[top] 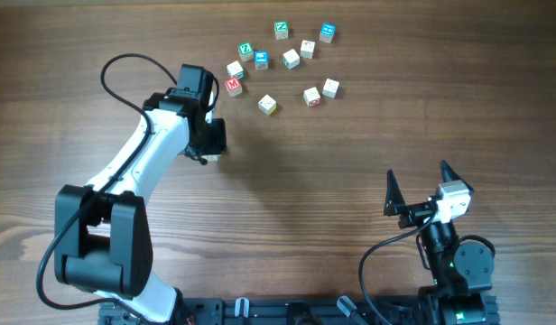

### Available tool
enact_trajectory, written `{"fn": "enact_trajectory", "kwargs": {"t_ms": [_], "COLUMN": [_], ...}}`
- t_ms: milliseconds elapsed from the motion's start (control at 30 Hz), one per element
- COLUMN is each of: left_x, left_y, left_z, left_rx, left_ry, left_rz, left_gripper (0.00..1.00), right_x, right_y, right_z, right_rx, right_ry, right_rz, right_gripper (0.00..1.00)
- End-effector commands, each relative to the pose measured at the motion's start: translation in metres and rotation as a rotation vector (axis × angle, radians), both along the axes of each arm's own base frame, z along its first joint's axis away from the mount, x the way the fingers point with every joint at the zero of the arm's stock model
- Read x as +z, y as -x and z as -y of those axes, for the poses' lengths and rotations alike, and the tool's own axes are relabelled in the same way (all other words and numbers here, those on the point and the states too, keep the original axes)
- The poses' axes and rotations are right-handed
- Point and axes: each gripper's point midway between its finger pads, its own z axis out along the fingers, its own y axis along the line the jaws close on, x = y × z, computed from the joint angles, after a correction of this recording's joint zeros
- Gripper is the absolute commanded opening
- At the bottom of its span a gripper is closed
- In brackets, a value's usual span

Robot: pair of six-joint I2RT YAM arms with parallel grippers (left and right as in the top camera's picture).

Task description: Form a tower

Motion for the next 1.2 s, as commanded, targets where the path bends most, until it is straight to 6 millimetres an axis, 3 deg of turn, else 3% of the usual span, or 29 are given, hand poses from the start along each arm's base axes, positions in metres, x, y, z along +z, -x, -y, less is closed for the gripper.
{"fn": "enact_trajectory", "kwargs": {"t_ms": [0, 400, 1167], "left_x": [0.005, -0.004, -0.003], "left_y": [-0.007, -0.012, -0.018], "left_z": [0.002, -0.003, -0.004], "left_rx": [-0.021, -0.013, -0.008], "left_ry": [0.015, -0.009, -0.02], "left_rz": [0.043, 0.083, 0.111], "left_gripper": [0.28, 0.27, 0.29], "right_x": [0.001, 0.001, 0.001], "right_y": [0.0, 0.0, 0.0], "right_z": [-0.002, -0.002, -0.002], "right_rx": [0.013, 0.012, 0.012], "right_ry": [0.013, 0.014, 0.013], "right_rz": [0.009, 0.009, 0.009], "right_gripper": [1.0, 1.0, 1.0]}}
